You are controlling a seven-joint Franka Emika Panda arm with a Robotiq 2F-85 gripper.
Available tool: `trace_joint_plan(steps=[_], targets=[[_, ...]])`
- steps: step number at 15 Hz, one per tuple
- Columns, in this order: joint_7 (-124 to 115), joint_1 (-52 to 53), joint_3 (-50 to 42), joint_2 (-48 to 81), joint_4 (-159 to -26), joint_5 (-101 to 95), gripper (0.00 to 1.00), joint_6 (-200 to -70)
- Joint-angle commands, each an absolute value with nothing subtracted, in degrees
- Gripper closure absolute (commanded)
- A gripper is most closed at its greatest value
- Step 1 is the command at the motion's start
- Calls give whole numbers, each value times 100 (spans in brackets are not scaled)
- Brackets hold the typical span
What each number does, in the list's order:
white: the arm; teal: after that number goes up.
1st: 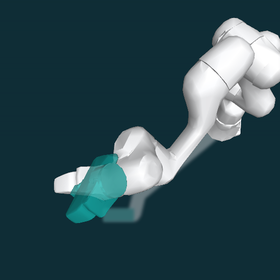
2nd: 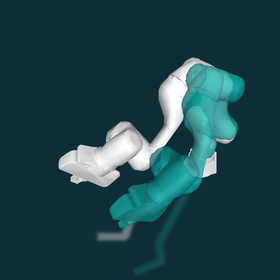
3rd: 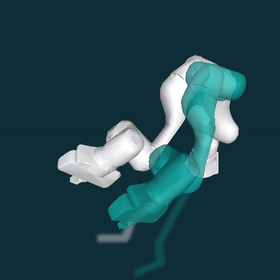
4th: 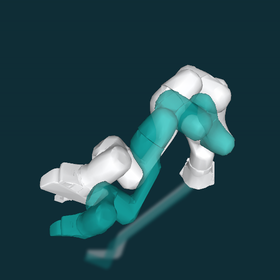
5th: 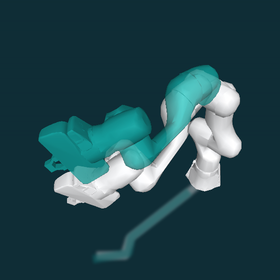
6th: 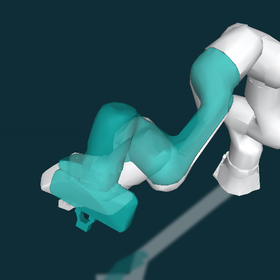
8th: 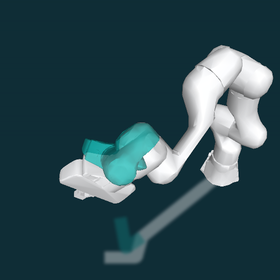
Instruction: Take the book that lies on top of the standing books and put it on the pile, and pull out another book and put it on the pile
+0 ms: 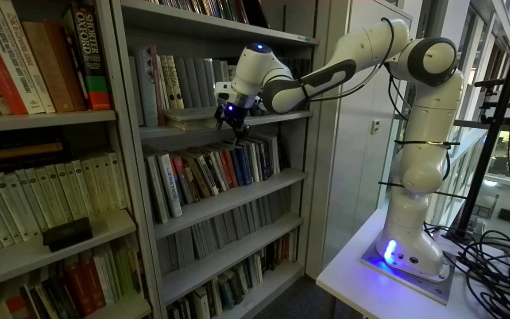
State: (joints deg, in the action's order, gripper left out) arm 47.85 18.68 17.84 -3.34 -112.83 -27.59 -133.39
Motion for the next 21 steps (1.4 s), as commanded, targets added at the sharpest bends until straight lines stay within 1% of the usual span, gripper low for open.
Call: trace_joint_plan(steps=[1, 13, 18, 21], targets=[[5096, 1836, 1771, -207, -11054, -2638, 0, -13195], [4165, 1728, 1733, -261, -10947, -3411, 0, -13297], [4390, 1760, 1730, -272, -10998, -3180, 0, -13269], [4868, 1821, 1730, -294, -11061, -2574, 0, -13442]])
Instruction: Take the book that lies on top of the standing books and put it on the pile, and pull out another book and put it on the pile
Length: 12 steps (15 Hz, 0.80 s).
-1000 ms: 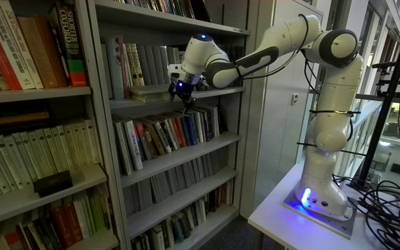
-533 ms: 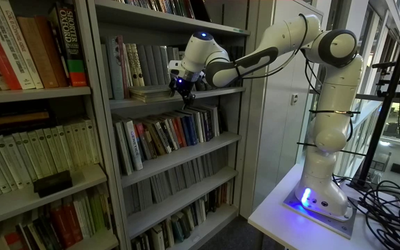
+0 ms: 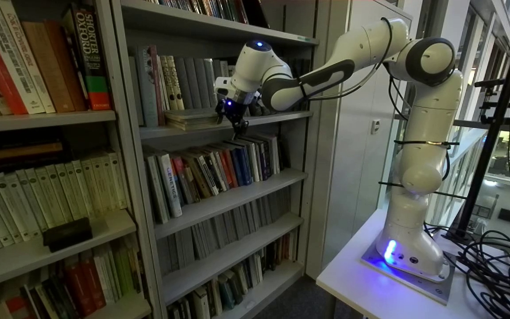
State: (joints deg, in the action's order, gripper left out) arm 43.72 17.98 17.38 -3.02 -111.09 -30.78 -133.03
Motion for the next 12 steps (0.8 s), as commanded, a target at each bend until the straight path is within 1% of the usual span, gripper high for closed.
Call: trace_joint_plan(steps=[1, 6, 9, 12], targets=[[5026, 1846, 1740, -296, -11094, -2360, 0, -13644], [5303, 1895, 1792, -234, -11000, -1938, 0, -14064], [5089, 1873, 1816, -187, -10946, -2123, 0, -14278], [4314, 1814, 1829, -134, -10886, -2676, 0, -14423]])
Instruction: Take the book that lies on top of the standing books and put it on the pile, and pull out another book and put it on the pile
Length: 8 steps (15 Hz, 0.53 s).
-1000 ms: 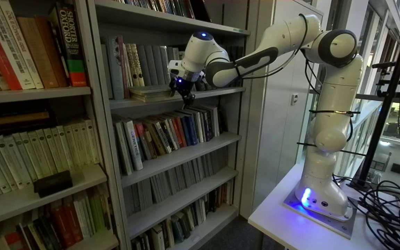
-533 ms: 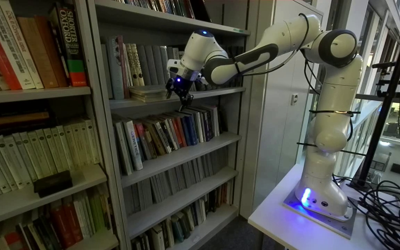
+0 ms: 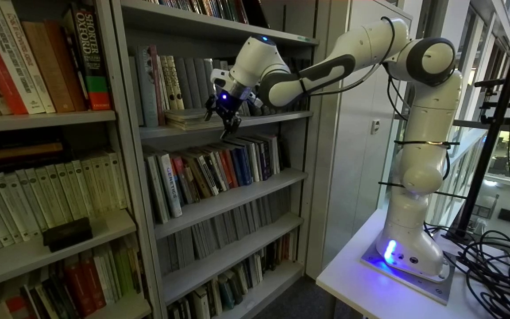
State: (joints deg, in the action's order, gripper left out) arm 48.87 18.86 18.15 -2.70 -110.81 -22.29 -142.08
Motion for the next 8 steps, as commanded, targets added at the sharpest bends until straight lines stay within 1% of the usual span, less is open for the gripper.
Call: trace_joint_plan(steps=[1, 8], targets=[[4032, 1803, 1828, -114, -10856, -2857, 0, -14413], [2770, 1805, 1804, -73, -10758, -3754, 0, -14288]])
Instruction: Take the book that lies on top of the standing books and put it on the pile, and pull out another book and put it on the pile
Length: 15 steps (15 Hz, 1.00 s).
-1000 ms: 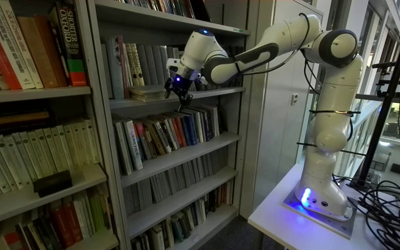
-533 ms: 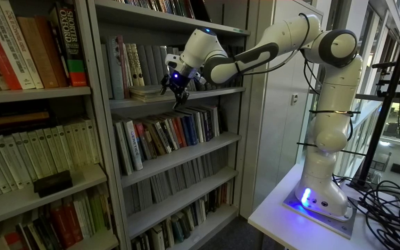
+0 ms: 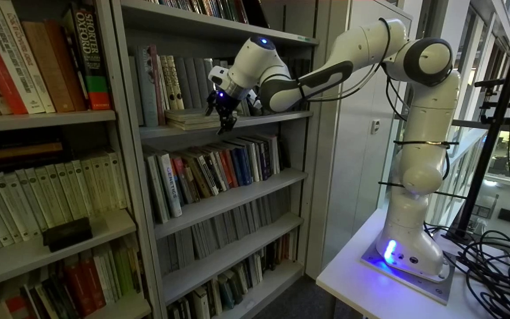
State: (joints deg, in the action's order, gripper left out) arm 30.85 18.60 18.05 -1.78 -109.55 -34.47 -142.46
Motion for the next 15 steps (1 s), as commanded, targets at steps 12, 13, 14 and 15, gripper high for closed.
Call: trace_joint_plan(steps=[12, 13, 14, 15], targets=[[2863, 1774, 1799, -1258, -11427, -2889, 0, -14508], [2584, 1736, 1814, -1473, -11498, -3107, 0, -14494], [2324, 1679, 1839, -1690, -11579, -3352, 0, -14466], [2024, 1603, 1869, -1920, -11711, -3591, 0, -14471]])
